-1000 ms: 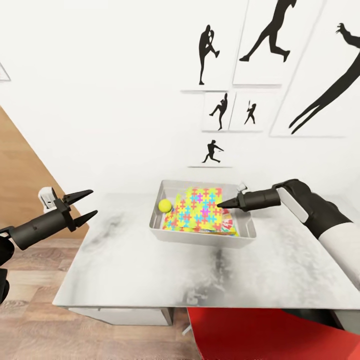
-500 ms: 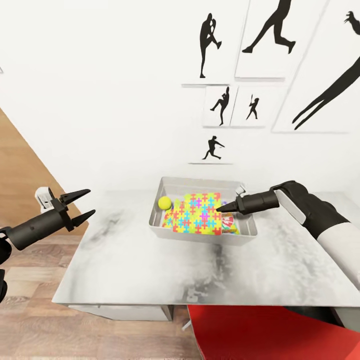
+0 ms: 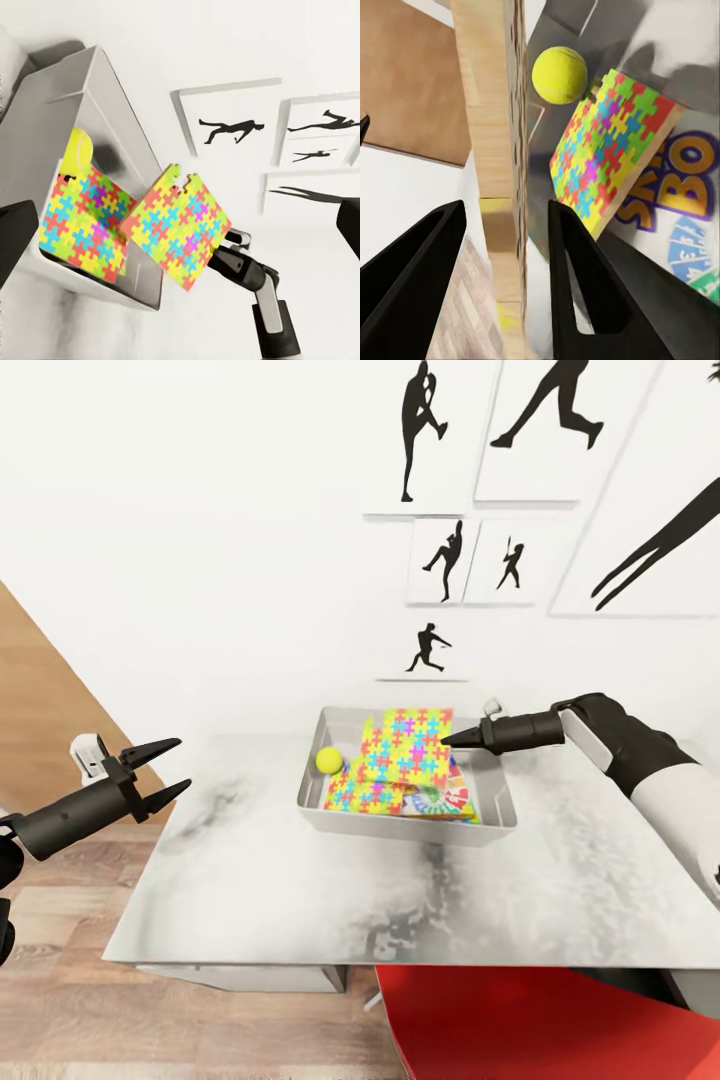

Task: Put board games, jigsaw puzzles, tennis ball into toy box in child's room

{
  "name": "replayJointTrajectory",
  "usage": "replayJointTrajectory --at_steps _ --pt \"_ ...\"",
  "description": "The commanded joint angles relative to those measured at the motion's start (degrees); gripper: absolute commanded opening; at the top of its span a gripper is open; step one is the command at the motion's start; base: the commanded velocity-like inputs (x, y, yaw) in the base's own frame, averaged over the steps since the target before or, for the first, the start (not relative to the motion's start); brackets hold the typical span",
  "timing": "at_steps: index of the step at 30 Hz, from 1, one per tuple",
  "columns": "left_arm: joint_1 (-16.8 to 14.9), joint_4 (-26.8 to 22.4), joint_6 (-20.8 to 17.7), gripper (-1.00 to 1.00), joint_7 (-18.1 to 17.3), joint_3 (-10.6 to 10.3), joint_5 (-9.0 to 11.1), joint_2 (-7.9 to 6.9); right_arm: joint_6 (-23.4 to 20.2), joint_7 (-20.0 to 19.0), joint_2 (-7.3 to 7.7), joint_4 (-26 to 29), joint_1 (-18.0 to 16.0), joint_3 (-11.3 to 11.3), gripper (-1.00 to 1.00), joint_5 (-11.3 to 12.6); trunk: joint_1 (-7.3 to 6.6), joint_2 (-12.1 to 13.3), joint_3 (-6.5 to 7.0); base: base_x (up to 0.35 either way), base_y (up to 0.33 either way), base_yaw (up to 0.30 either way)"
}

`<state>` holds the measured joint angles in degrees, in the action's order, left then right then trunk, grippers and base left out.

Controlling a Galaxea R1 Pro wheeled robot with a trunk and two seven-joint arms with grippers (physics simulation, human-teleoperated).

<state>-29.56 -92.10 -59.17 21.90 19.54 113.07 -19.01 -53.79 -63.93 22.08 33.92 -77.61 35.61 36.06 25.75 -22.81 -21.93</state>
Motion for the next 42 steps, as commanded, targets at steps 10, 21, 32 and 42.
replayJointTrajectory --at_steps 10,21,32,42 --pt "-0.08 -0.02 -0.15 1.00 0.48 0.06 0.57 0.02 0.38 -0.06 -0.06 -1.58 -2.60 0.49 -1.00 -2.83 0.03 -0.11 -1.03 0.000 0.000 0.000" --pt "-0.14 -0.07 -0.15 1.00 -0.88 0.06 0.57 0.02 0.56 -0.06 0.11 -1.74 -2.42 0.69 -1.00 -3.46 0.03 -0.11 -2.04 0.000 0.000 0.000" --pt "-0.14 -0.02 -0.15 1.00 -1.07 0.11 0.57 -0.03 0.37 -0.06 0.47 -2.01 -1.85 0.61 1.00 -5.36 0.03 -0.11 -2.35 0.000 0.000 0.000" --pt "-0.14 -0.02 -0.15 1.00 -1.42 0.14 0.57 -0.06 0.17 -0.06 0.55 -3.03 -2.33 0.39 1.00 -5.90 0.03 -0.11 -2.35 0.000 0.000 0.000"
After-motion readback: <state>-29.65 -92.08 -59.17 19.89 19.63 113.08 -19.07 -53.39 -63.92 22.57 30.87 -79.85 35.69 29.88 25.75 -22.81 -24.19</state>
